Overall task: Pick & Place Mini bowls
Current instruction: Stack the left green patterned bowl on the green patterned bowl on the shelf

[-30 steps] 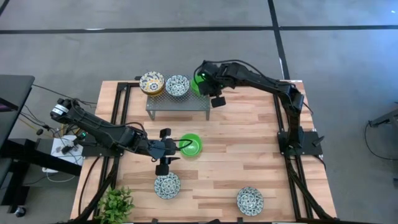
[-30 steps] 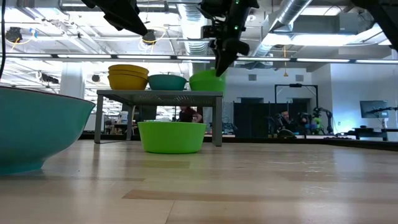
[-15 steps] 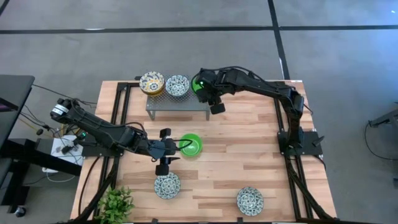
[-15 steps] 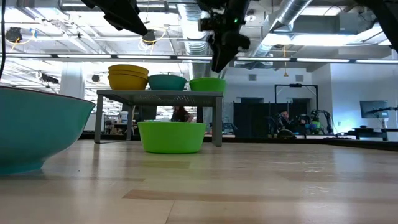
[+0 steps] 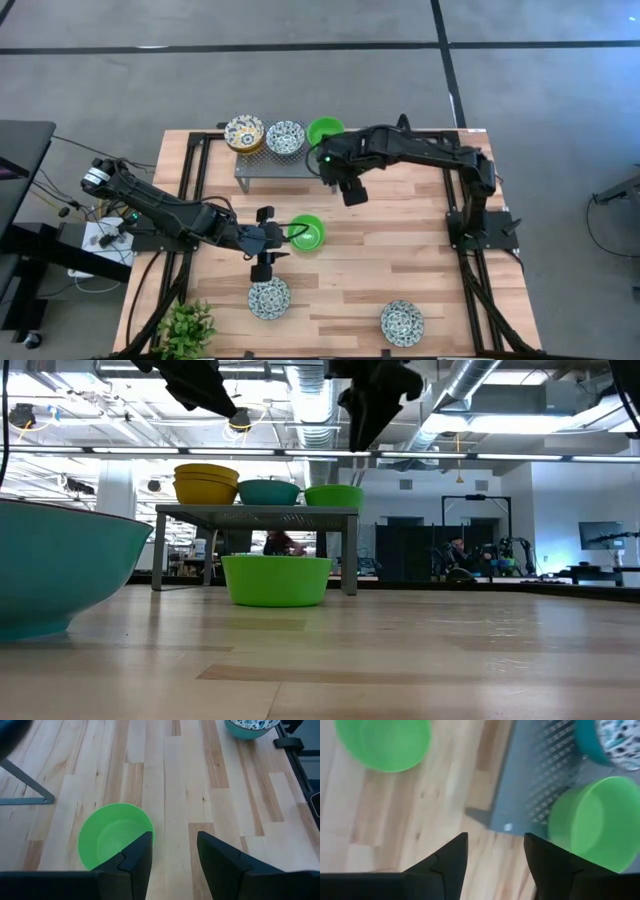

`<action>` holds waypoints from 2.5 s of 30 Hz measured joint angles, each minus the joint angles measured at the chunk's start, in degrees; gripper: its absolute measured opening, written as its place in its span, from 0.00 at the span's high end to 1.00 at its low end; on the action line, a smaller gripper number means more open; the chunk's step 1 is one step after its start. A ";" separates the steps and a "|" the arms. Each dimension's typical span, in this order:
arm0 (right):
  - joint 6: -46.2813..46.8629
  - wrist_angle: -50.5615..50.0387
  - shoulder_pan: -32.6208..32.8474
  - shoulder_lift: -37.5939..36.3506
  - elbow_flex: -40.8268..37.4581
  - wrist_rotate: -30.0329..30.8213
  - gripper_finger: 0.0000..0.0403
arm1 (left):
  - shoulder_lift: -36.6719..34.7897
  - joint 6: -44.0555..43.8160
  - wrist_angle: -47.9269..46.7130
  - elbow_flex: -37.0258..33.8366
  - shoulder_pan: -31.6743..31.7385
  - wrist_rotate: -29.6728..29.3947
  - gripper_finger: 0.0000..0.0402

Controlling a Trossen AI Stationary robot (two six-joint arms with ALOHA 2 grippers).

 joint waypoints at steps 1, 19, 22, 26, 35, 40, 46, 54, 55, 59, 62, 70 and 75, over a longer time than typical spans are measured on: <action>0.88 -1.08 0.50 0.00 0.00 -0.02 0.54 | 0.00 -0.10 -0.01 0.00 0.00 0.00 0.61; 17.12 -8.54 8.38 0.36 -0.90 -10.46 0.66 | 0.00 -3.11 -0.96 0.00 -3.73 0.00 0.61; 17.11 -8.65 10.14 0.14 -3.00 -10.60 0.69 | 0.00 -3.11 -1.25 0.00 -3.80 0.04 0.61; 17.13 -2.28 11.77 -1.86 -9.95 -12.35 0.70 | 0.00 -3.14 -2.19 0.00 -3.78 0.03 0.61; 19.31 21.58 13.35 -11.26 -33.25 -18.27 0.70 | 0.00 -12.76 -4.47 0.00 -4.17 5.37 0.61; 20.92 32.21 13.36 -14.60 -41.49 -18.21 0.70 | -0.02 -20.46 -6.52 -0.64 -6.93 7.71 0.61; 21.62 38.93 13.63 -14.78 -44.89 -18.09 0.70 | 0.02 -29.27 -4.97 -8.45 -11.11 7.94 0.61; 21.13 47.01 14.06 -13.79 -44.94 -18.07 0.70 | 0.07 -32.55 4.04 -16.65 -12.65 7.82 0.61; 21.11 47.77 14.06 -13.79 -44.92 -18.05 0.70 | 0.06 -32.59 4.90 -17.42 -12.55 7.68 0.61; 21.03 48.44 14.04 -13.77 -44.85 -18.05 0.70 | 0.07 -32.71 5.47 -20.28 -12.33 7.29 0.61; 20.99 48.64 14.06 -13.77 -44.85 -18.05 0.70 | 0.05 -32.72 7.81 -22.37 -12.31 7.10 0.61; 20.98 48.56 14.04 -13.77 -44.85 -18.03 0.70 | 0.04 -32.71 17.74 -25.99 -12.31 7.10 0.61; 20.98 48.51 14.06 -13.77 -44.85 -18.03 0.70 | 0.04 -32.71 18.07 -26.74 -12.31 7.12 0.69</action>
